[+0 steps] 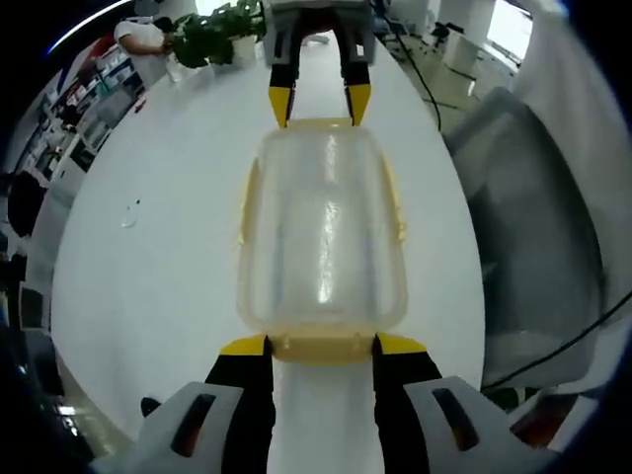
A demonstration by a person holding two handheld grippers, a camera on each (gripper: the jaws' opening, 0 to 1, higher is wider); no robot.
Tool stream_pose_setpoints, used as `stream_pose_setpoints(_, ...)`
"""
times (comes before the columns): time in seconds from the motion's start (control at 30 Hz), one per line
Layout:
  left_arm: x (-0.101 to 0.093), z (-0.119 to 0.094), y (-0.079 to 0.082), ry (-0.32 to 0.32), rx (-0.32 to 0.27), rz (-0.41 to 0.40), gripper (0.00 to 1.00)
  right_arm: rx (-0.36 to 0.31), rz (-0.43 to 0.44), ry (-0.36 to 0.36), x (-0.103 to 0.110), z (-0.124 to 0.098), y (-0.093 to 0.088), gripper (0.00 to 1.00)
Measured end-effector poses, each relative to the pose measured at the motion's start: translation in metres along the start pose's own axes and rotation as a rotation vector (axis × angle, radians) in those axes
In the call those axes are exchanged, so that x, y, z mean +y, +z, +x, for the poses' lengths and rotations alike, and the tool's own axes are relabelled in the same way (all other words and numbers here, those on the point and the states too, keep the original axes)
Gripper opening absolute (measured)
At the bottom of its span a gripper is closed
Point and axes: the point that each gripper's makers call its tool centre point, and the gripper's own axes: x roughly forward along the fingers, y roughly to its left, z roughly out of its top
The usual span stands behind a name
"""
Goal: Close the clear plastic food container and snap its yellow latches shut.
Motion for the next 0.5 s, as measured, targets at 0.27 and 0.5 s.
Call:
stream_pose_setpoints(0.27, -0.002, 0.006, 0.02, 0.003, 0.001, 0.006, 0.36, -0.002, 0.002, -0.004, 0.002, -0.012, -0.017, 0.37)
stream_pose_setpoints(0.5, -0.001, 0.013, 0.035, 0.006, 0.012, 0.009, 0.36, -0.002, -0.001, -0.011, 0.001, -0.02, -0.031, 0.37)
